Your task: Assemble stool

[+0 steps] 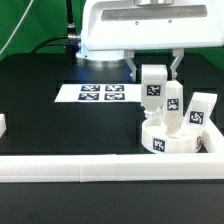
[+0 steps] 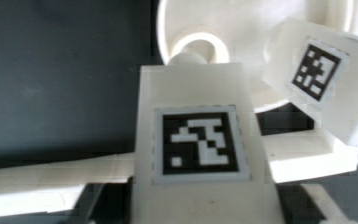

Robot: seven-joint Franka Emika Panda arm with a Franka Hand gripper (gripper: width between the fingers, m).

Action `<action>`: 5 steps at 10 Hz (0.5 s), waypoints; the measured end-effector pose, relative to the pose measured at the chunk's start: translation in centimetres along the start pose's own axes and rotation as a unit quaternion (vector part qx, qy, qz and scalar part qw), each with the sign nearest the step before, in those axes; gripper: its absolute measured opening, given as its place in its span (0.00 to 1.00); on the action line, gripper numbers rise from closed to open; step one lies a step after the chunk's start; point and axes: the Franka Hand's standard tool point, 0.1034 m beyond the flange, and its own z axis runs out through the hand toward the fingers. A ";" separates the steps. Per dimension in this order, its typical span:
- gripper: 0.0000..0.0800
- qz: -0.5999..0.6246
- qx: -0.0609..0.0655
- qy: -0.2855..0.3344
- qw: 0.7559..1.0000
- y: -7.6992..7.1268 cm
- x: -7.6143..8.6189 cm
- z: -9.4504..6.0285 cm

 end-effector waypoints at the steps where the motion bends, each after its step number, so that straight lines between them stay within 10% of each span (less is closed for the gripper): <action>1: 0.42 0.000 0.000 0.000 1.000 0.0 0.0 0.0; 5: 0.42 -0.009 -0.001 0.003 1.000 -0.8 0.1 0.7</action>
Offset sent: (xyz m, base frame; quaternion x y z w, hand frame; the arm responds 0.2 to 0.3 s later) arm 0.0054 0.0132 -0.0055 -0.0140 0.0363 -0.0222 0.9990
